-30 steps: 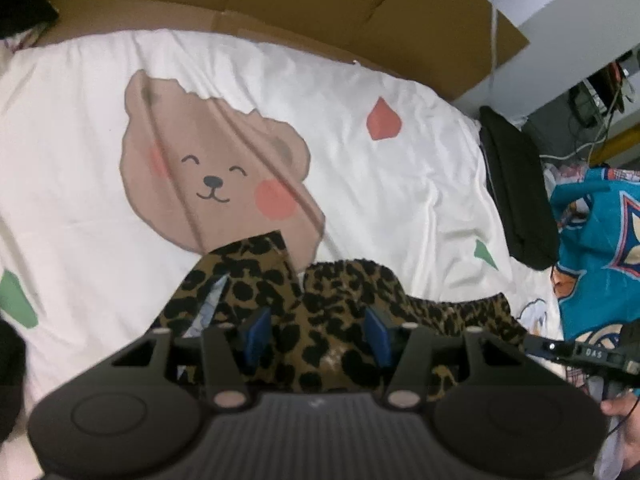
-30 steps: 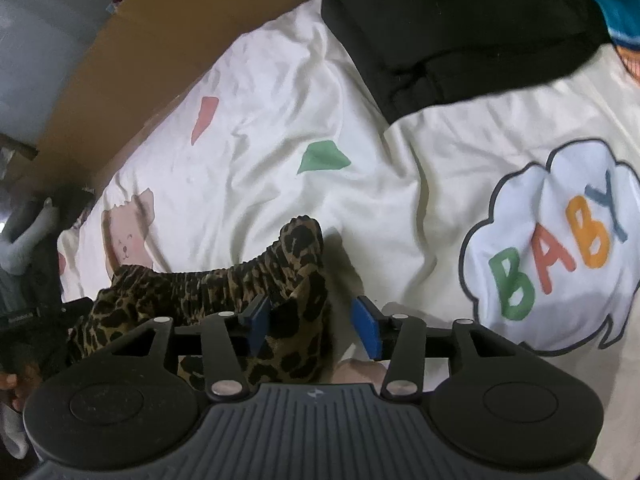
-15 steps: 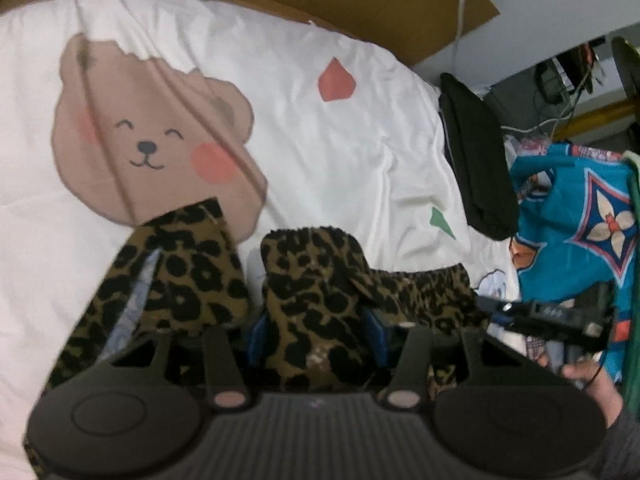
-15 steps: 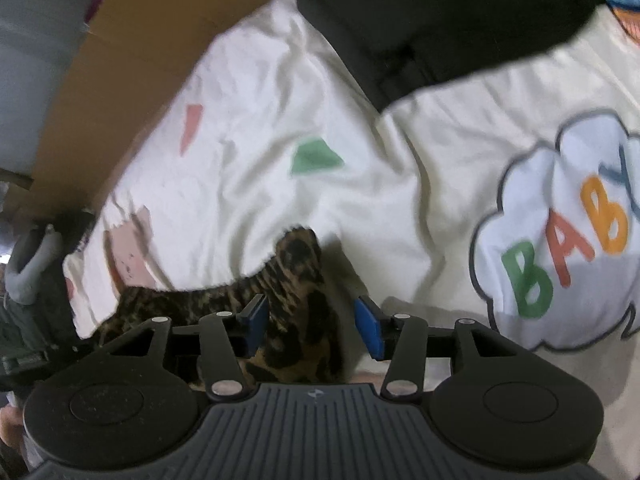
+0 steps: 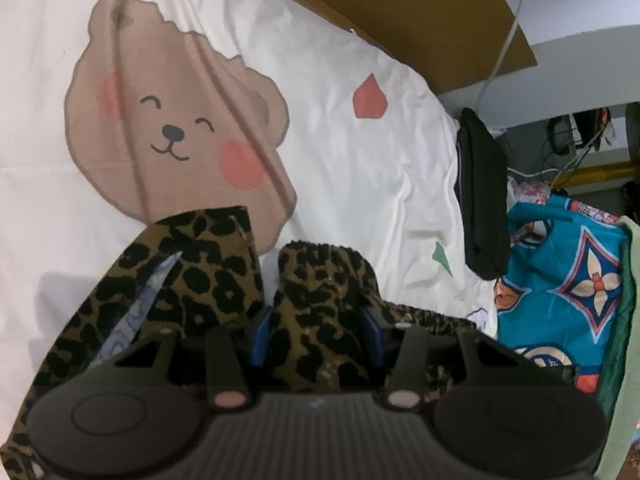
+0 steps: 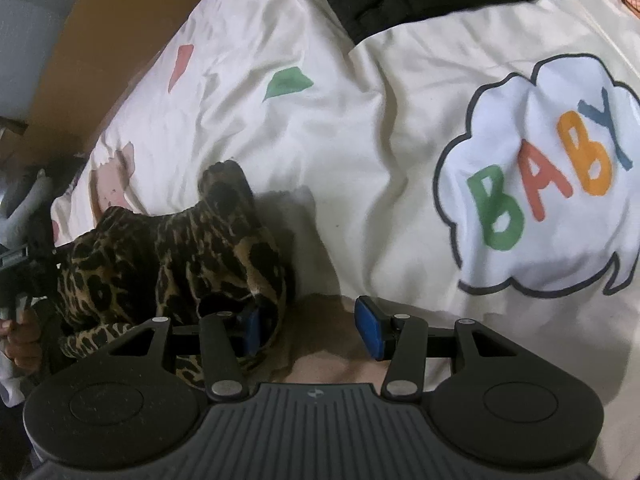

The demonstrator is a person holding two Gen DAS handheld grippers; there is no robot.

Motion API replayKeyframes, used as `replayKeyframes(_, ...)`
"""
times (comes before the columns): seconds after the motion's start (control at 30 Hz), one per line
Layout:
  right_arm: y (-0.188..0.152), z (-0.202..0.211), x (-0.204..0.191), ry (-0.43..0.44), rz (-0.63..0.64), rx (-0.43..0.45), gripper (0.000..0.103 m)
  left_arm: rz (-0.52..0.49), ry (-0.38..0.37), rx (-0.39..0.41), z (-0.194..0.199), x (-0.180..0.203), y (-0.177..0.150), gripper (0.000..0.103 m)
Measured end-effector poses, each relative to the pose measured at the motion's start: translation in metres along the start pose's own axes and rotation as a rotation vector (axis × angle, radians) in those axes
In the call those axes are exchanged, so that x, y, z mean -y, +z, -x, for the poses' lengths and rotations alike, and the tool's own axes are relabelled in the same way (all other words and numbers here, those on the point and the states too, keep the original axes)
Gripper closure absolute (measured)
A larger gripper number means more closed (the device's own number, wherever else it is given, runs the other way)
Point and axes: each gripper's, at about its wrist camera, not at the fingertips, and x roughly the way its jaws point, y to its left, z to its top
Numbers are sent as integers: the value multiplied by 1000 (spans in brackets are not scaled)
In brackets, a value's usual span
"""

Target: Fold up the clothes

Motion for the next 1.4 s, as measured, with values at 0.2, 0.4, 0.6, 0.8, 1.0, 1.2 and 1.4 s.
replayKeyframes(0.2,13,1,-9,20,21,24,49,28,-8,-19,-9,-8,7,54)
replayKeyframes(0.4,24,-8,-29,32,68,28,50,36,-36,-19,-16,-11,15,54)
replayKeyframes(0.6,27,-16,-22,21,41,8,94,-22,-71,-42,-22,1,15,60)
replayKeyframes(0.8,31,-5,-32,12,71,65,99,-90,-19,15,-22,16,12,91)
replayKeyframes(1.0,40,19,-55,19,143,157,100,-127,3,142,19,26,10,96)
replayKeyframes(1.2,62,37,-81,22,205,234,101,-151,28,282,69,29,11,96)
replayKeyframes(1.4,95,35,-121,-12,300,283,102,-150,73,373,97,24,20,96)
